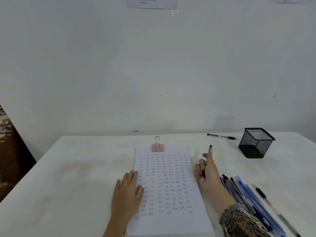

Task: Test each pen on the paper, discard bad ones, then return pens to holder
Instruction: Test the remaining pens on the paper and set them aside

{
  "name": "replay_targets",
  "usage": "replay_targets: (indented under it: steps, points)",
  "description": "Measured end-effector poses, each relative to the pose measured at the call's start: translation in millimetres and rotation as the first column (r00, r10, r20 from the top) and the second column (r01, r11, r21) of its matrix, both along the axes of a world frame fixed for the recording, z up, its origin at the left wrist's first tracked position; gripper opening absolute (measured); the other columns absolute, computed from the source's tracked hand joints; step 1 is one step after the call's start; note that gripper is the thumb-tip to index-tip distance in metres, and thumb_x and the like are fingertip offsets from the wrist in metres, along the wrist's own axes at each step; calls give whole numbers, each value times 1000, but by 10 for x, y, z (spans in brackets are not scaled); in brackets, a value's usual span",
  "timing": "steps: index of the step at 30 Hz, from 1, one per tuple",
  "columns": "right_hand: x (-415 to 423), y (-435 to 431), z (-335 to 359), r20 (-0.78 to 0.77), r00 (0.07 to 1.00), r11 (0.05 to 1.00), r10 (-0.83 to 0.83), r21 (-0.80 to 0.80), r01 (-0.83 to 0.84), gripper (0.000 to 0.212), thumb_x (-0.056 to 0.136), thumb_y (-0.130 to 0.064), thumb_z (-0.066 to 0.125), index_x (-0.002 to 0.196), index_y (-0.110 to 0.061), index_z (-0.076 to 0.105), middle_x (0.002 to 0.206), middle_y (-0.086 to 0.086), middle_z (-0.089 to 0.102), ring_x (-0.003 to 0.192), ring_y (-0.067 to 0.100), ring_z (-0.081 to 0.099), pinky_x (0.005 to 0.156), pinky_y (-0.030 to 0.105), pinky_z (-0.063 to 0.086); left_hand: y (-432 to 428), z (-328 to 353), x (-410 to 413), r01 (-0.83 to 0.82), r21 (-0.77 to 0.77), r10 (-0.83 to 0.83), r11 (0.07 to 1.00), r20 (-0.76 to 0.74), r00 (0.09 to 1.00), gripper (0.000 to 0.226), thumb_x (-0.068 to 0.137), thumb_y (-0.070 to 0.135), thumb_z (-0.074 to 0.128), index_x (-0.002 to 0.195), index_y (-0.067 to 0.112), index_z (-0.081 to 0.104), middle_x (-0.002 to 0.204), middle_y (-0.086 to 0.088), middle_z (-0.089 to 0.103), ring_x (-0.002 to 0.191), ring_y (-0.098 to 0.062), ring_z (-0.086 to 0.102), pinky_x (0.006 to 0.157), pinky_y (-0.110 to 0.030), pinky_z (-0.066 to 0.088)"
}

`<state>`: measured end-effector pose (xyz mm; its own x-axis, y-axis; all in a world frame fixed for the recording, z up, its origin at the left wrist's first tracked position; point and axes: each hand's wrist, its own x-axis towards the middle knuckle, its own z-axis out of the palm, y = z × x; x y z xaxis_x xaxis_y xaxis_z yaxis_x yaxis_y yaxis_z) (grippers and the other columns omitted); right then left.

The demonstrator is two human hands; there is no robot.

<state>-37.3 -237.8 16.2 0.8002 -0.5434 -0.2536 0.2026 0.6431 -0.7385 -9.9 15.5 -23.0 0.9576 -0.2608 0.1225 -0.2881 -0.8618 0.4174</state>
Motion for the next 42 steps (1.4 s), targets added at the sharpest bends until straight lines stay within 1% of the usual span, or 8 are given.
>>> replay_targets:
  steps: [4, 9, 13, 20, 23, 28, 33, 42]
  points:
    - [-45, 18, -61, 129, 991, 997, 26, 64, -34, 24, 98, -29, 39, 92, -13, 56, 60, -3, 51, 48, 11, 48, 47, 21, 43, -2, -2, 4, -3, -6, 3, 1000, 0, 1000, 95, 60, 55, -11, 147, 25, 11, 154, 11, 11, 142, -6, 3, 111, -23, -7]
    - [-105, 0, 58, 285, 958, 965, -40, 260, -37, 50, 49, -60, 73, 73, -18, 58, 54, -4, 32, 44, 14, 28, 53, 26, 26, -6, -1, 1, -5, -20, 5, 1000, 10, 1000, 95, 60, 55, -10, 146, 24, 13, 154, 11, 12, 142, -6, 5, 111, -22, -7]
    - [-151, -37, 79, 337, 933, 924, -124, 382, -16, 45, 43, -54, 69, 53, -19, 42, 46, -3, 21, 40, 15, 22, 48, 26, 25, -1, -4, 2, -4, -12, 5, 1000, 11, 1000, 95, 60, 55, -10, 146, 24, 13, 154, 11, 12, 142, -6, 5, 111, -23, -6]
    - [-98, -18, -12, 319, 921, 897, -222, 437, 64, 40, 49, -53, 74, 65, -18, 63, 42, -7, 24, 35, 10, 21, 38, 18, 22, -11, -10, 5, -3, 10, 3, 1000, 15, 1000, 95, 60, 55, -11, 147, 23, 13, 154, 9, 12, 143, -7, 5, 114, -27, -3]
    - [-17, -9, -70, 289, 952, 936, -103, 352, -5, 37, 61, -40, 77, 85, -13, 68, 46, -7, 48, 33, 4, 39, 34, 15, 35, -4, -1, -4, -1, 6, 1, 1000, 15, 1000, 96, 60, 55, -10, 146, 22, 15, 154, 8, 13, 143, -8, 6, 114, -27, -2]
    - [35, -41, -93, 83, 985, 979, 154, 125, -163, 72, 94, -59, 19, 94, -6, 68, 70, 10, 68, 49, 16, 56, 51, 21, 52, -8, -8, 5, 2, 10, -2, 1000, 18, 1000, 95, 60, 55, -10, 146, 22, 15, 154, 7, 14, 143, -9, 7, 115, -27, -1]
    - [-1, -26, -39, 29, 968, 967, 248, -62, -246, 22, 72, -14, 75, 76, 0, 59, 75, 16, 69, 64, 20, 71, 56, 21, 57, -5, 14, -5, 2, -4, -2, 1000, 8, 1000, 96, 59, 55, -10, 146, 22, 16, 154, 8, 13, 143, -8, 6, 114, -26, -2]
    - [14, -30, -179, -39, 999, 845, 9, -533, -29, 54, 74, 28, 45, 59, -19, 22, 49, -10, 25, 44, 3, 20, 42, 12, 22, 1, -1, 4, 2, -2, -2, 1000, 14, 1000, 95, 60, 55, -10, 146, 21, 15, 154, 7, 14, 143, -9, 7, 114, -27, -2]
